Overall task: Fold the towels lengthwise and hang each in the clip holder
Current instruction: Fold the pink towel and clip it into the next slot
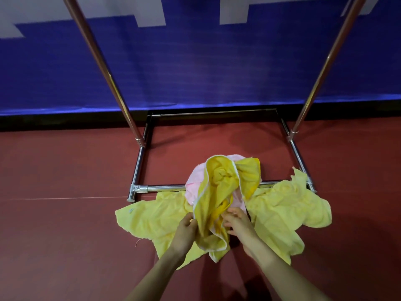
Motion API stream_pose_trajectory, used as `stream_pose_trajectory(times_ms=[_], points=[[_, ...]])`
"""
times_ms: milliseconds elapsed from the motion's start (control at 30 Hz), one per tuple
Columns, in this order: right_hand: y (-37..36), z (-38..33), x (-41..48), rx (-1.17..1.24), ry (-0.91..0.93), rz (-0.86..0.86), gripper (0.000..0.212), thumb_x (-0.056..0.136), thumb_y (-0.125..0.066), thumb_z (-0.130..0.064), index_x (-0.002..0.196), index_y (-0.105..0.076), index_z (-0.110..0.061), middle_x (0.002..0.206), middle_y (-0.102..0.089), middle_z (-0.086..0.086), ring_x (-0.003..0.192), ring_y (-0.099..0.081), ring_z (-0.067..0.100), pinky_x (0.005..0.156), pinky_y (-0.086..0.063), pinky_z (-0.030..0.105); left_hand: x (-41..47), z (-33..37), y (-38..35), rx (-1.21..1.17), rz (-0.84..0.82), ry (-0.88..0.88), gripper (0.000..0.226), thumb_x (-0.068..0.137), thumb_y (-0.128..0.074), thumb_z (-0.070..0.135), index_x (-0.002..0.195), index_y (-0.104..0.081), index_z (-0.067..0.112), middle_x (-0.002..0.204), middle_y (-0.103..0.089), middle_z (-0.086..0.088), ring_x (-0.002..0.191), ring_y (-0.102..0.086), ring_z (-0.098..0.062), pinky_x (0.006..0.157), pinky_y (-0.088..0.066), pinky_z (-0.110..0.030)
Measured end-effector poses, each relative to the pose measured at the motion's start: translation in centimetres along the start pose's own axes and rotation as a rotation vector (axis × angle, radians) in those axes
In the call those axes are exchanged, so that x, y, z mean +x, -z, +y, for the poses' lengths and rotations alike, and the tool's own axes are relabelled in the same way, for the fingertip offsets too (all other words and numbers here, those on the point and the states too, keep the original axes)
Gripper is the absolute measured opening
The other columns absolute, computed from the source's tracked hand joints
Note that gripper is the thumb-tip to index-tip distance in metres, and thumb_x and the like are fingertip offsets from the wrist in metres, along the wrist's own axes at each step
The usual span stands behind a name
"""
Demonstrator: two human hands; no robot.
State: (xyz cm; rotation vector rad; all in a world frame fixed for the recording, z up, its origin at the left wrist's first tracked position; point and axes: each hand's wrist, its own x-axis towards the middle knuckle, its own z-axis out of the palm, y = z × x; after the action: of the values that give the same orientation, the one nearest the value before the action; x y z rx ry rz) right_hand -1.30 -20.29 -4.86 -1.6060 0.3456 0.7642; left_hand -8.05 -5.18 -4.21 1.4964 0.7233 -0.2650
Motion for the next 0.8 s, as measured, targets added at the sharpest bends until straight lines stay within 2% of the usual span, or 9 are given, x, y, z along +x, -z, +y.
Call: stream_pose_trajectory(times_ms=[133, 233, 367, 467, 533, 600, 667, 733, 800], points=[[-0.9, -0.3, 0.8, 0.133, 0.072, 0.111, 0.019, 0.086, -0.066, -0.029, 0.102, -0.053, -0.028, 0.101, -0.059, -0.011, 0.098, -0.059, 0.015, 0.093, -0.045, 0.039, -0.4, -0.1, 0.4, 0.292, -0.236, -0.028, 0.03, 0.083, -0.039, 0.014, 0.092, -0.068, 0.013, 0.089, -0.073, -0.007, 0.082, -0.064, -0.012, 0.081, -0.052, -0.029], [-1.3, -0.7, 1.1, 0.121, 0.09, 0.082, 0.02, 0.085, -0.067, -0.031, 0.102, -0.059, -0.024, 0.093, -0.058, -0.021, 0.098, -0.059, 0.014, 0.094, -0.043, 0.041, 0.8, 0.8, 0.5, 0.505, -0.149, -0.087, 0.023, 0.074, -0.042, 0.015, 0.077, -0.065, 0.016, 0.076, -0.062, -0.001, 0.074, -0.054, -0.014, 0.065, -0.041, -0.017], [-1.0, -0.5, 1.4, 0.123, 0.066, 0.125, 0.024, 0.085, -0.068, -0.029, 0.103, -0.06, -0.014, 0.098, -0.065, -0.005, 0.096, -0.06, 0.017, 0.095, -0.045, 0.041, 5.8, 2.4, 1.2, 0.589, 0.235, -0.227, 0.032, 0.082, -0.053, -0.002, 0.113, -0.061, 0.003, 0.114, -0.059, -0.016, 0.106, -0.055, -0.03, 0.09, -0.043, -0.029], [-0.6, -0.4, 1.5, 0.119, 0.066, 0.13, 0.013, 0.085, -0.067, -0.022, 0.095, -0.06, -0.018, 0.094, -0.065, 0.002, 0.088, -0.06, 0.015, 0.094, -0.046, 0.039, 9.9, 2.5, 2.1, 0.515, 0.153, -0.187, 0.059, 0.081, -0.056, 0.0, 0.138, -0.038, 0.002, 0.134, -0.048, -0.019, 0.124, -0.047, -0.035, 0.103, -0.04, -0.044], [-0.2, -0.4, 1.6, 0.093, 0.078, 0.13, 0.012, 0.083, -0.069, -0.022, 0.092, -0.062, -0.018, 0.094, -0.065, 0.006, 0.087, -0.061, 0.017, 0.093, -0.047, 0.04, 11.2, 2.5, 1.7, 0.321, 0.097, -0.088, 0.067, 0.084, -0.058, 0.01, 0.143, -0.025, 0.007, 0.134, -0.05, -0.011, 0.121, -0.052, -0.034, 0.099, -0.046, -0.048], [0.1, -0.5, 1.7, 0.037, 0.105, 0.135, 0.015, 0.079, -0.07, -0.024, 0.091, -0.062, -0.02, 0.099, -0.066, 0.01, 0.092, -0.063, 0.022, 0.093, -0.048, 0.042, 11.5, 2.9, 0.9, 0.22, 0.115, -0.041, 0.042, 0.088, -0.059, 0.013, 0.125, -0.04, 0.01, 0.105, -0.058, -0.006, 0.096, -0.059, -0.029, 0.081, -0.049, -0.04], [0.4, -0.8, 1.6, -0.017, 0.142, 0.129, 0.012, 0.082, -0.068, -0.018, 0.091, -0.061, -0.022, 0.099, -0.065, 0.01, 0.09, -0.063, 0.022, 0.089, -0.049, 0.04, 11.1, 3.7, 0.1, 0.297, 0.171, -0.112, 0.006, 0.088, -0.058, 0.013, 0.085, -0.052, 0.012, 0.074, -0.052, -0.003, 0.073, -0.049, -0.023, 0.065, -0.04, -0.034], [0.7, -1.3, 1.2, -0.055, 0.205, 0.132, 0.014, 0.084, -0.067, -0.012, 0.09, -0.061, -0.023, 0.095, -0.064, 0.006, 0.085, -0.061, 0.018, 0.081, -0.049, 0.032, 10.1, 4.3, -0.6, 0.298, 0.182, -0.186, 0.028, 0.089, -0.054, 0.011, 0.064, -0.041, 0.015, 0.062, -0.038, 0.0, 0.064, -0.035, -0.019, 0.056, -0.029, -0.032], [0.8, -2.2, 1.0, -0.082, 0.287, 0.147, 0.017, 0.084, -0.066, -0.008, 0.094, -0.06, -0.02, 0.09, -0.063, 0.002, 0.083, -0.06, 0.014, 0.075, -0.046, 0.022, 8.2, 5.4, -1.1, 0.272, 0.201, -0.283, 0.028, 0.091, -0.049, 0.01, 0.066, -0.036, 0.016, 0.065, -0.034, 0.002, 0.062, -0.031, -0.015, 0.056, -0.028, -0.031]])
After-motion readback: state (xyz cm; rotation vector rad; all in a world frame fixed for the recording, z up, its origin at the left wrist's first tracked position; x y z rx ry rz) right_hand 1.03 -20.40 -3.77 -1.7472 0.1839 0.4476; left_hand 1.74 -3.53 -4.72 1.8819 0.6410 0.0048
